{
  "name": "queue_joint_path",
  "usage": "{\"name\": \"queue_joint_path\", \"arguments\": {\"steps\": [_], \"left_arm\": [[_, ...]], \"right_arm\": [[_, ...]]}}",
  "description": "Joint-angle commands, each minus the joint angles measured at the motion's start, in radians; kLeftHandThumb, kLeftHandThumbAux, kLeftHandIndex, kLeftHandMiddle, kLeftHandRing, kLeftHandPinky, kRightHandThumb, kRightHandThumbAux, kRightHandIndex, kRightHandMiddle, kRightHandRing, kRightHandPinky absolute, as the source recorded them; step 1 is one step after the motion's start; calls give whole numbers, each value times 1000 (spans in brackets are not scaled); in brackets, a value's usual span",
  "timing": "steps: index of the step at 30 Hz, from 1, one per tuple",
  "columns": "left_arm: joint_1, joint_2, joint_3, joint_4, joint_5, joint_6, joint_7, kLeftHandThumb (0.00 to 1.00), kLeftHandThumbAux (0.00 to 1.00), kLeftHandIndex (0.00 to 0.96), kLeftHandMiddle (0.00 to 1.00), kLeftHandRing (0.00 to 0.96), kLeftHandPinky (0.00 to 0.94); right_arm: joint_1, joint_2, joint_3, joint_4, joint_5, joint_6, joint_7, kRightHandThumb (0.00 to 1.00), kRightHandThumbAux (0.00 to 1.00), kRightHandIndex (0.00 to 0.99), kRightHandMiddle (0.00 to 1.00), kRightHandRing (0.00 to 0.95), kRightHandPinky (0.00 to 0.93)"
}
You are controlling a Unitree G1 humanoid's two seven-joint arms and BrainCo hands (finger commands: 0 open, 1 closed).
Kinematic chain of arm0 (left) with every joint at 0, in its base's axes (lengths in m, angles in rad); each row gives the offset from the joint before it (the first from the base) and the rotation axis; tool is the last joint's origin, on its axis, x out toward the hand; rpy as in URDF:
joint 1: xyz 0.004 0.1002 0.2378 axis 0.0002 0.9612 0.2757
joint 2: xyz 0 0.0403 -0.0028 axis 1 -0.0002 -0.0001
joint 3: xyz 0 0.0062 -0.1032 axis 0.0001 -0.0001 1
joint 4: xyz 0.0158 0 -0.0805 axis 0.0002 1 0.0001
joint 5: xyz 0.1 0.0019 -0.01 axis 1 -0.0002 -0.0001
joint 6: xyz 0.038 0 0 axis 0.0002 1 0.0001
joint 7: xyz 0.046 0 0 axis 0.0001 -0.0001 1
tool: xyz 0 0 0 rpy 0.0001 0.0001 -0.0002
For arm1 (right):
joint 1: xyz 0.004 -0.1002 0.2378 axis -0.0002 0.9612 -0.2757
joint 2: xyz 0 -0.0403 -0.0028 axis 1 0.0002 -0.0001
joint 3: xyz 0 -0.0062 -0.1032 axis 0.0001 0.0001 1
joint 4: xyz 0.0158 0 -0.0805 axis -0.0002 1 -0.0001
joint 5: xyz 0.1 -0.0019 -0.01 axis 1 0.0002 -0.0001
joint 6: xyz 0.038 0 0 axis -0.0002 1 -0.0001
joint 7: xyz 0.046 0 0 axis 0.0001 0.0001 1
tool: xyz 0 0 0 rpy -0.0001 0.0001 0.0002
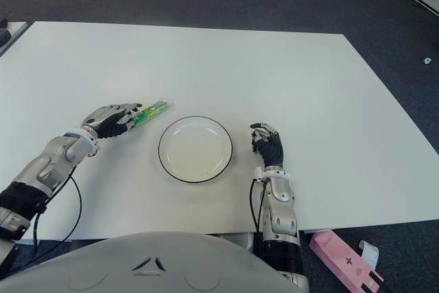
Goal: Put the toothpaste on the table into the plate.
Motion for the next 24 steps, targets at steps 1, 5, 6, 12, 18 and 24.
{"name": "queue_joint_path", "arguments": {"steps": [1, 5, 6, 12, 18, 24], "left_arm": [[11, 40, -3, 30, -13, 13, -104, 539, 350, 36, 115, 128, 174], [1, 51, 13, 17, -17, 15, -126, 490, 356, 25, 85, 106, 167], [1, 57, 20, -2, -17, 22, -136, 486, 357, 23, 82, 103, 166], [9, 73, 44, -79, -8, 49, -165, 457, 345, 13, 67, 92, 169], [10, 81, 48, -104, 3, 55, -166, 448, 319, 12, 83, 105, 191], [8, 88, 48, -111, 18, 43, -155, 451, 289, 20, 122, 141, 217]], "right_arm": [[12, 10, 0, 36, 5, 48, -10, 700, 727, 437, 788, 781, 776], [9, 11, 1, 39, 5, 47, -12, 700, 727, 437, 789, 781, 778], [9, 11, 2, 39, 6, 47, -11, 700, 727, 437, 789, 781, 778], [9, 12, 3, 42, 8, 38, -8, 700, 727, 437, 789, 781, 777], [10, 16, 5, 42, 6, 37, -14, 700, 727, 437, 790, 783, 782], [10, 19, 7, 40, 4, 37, -20, 700, 727, 437, 789, 780, 774]]}}
